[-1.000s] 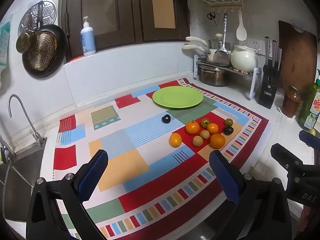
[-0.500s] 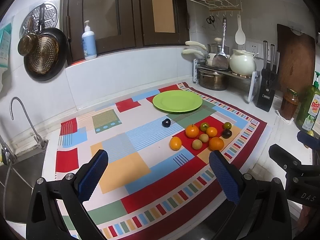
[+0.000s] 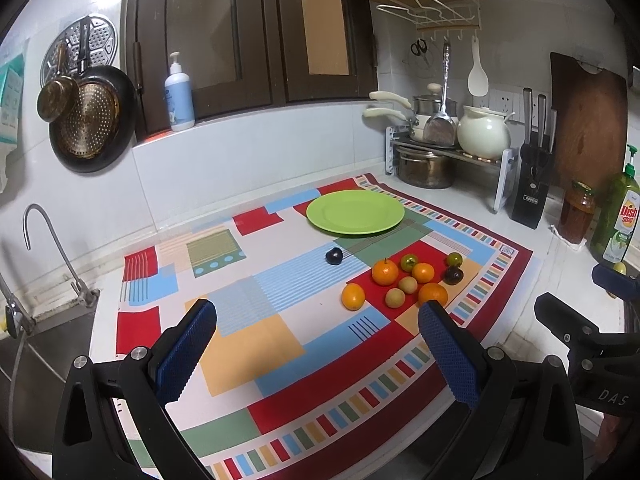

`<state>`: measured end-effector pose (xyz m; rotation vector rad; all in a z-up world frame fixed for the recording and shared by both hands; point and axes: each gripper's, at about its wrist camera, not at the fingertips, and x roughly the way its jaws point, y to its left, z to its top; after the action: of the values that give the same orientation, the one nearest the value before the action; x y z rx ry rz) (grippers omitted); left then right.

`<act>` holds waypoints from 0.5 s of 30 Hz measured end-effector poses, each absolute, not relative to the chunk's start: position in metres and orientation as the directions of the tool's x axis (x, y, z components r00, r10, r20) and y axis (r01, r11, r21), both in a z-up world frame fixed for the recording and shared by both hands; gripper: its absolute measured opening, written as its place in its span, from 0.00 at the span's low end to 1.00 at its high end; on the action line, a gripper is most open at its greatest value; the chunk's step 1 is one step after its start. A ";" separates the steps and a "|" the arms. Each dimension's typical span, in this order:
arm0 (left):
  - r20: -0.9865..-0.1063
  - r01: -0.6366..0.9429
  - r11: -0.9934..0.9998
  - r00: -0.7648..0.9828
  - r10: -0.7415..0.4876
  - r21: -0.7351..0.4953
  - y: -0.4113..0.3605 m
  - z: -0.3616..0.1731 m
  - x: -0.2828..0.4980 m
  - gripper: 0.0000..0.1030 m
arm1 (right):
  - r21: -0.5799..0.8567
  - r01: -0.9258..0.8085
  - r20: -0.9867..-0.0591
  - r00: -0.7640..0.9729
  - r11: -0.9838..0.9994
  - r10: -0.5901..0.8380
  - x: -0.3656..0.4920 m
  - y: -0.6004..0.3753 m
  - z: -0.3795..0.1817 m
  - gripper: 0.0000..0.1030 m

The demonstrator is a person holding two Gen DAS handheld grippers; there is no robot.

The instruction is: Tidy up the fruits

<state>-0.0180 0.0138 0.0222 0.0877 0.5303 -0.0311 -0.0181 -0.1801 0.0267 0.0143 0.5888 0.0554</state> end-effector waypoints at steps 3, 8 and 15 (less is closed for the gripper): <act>-0.507 0.055 0.996 0.862 -0.011 0.072 0.013 0.022 -0.018 1.00 | 0.029 -0.049 -0.553 0.831 0.998 0.057 -0.018 -0.180 0.026 0.99; -0.508 0.056 0.996 0.861 -0.012 0.072 0.013 0.023 -0.018 1.00 | 0.028 -0.050 -0.554 0.831 0.998 0.058 -0.018 -0.180 0.026 0.99; -0.510 0.059 0.996 0.860 -0.014 0.072 0.012 0.024 -0.016 1.00 | 0.029 -0.050 -0.554 0.830 0.998 0.057 -0.017 -0.180 0.026 0.99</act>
<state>-0.0158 0.0115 0.0237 0.0858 0.5339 -0.0384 -0.0174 -0.1801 0.0255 0.0130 0.5882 0.0569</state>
